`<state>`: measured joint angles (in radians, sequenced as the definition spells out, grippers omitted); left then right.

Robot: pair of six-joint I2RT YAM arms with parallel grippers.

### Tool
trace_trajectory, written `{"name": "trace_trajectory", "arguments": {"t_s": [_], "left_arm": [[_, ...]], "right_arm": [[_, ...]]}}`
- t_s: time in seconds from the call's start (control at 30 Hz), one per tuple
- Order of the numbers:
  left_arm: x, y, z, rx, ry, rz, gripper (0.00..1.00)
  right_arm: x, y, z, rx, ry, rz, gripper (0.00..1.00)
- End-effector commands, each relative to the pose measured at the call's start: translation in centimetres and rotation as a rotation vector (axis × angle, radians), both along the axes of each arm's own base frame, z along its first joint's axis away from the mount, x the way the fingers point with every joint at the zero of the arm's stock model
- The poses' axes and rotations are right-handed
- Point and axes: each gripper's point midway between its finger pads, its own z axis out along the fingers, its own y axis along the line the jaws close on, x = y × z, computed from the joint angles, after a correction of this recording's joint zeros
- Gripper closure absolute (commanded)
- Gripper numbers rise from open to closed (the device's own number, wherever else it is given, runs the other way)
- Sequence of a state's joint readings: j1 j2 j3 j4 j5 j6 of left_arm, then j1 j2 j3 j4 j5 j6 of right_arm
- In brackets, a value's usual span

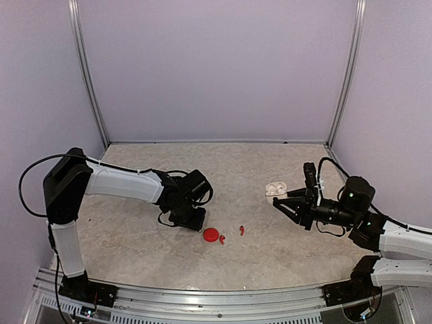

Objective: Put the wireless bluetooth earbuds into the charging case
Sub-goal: Adjust the left earbud at the center of the board, then pick up the left earbud from the center of the board.

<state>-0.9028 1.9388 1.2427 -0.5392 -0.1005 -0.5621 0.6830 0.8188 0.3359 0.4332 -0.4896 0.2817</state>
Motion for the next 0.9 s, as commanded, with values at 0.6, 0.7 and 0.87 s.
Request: {"name": "trace_trajectory", "arguments": {"t_s": [0.6,0.7,0.87], "left_arm": [[-2.1,3.4,-0.7,0.105,0.041,-0.052,0.61],[-1.6,2.2,0.0,0.093,0.026,-0.086,0.61],[-0.9,1.0,0.7,0.1,0.019,-0.143,0.6]], "right_arm": [[0.5,0.0,2.0,0.025,-0.037,-0.01,1.0],[0.5,0.1,2.0,0.024,-0.036,-0.006,1.0],[0.5,0.0,2.1,0.021,-0.041,-0.011,1.0]]}}
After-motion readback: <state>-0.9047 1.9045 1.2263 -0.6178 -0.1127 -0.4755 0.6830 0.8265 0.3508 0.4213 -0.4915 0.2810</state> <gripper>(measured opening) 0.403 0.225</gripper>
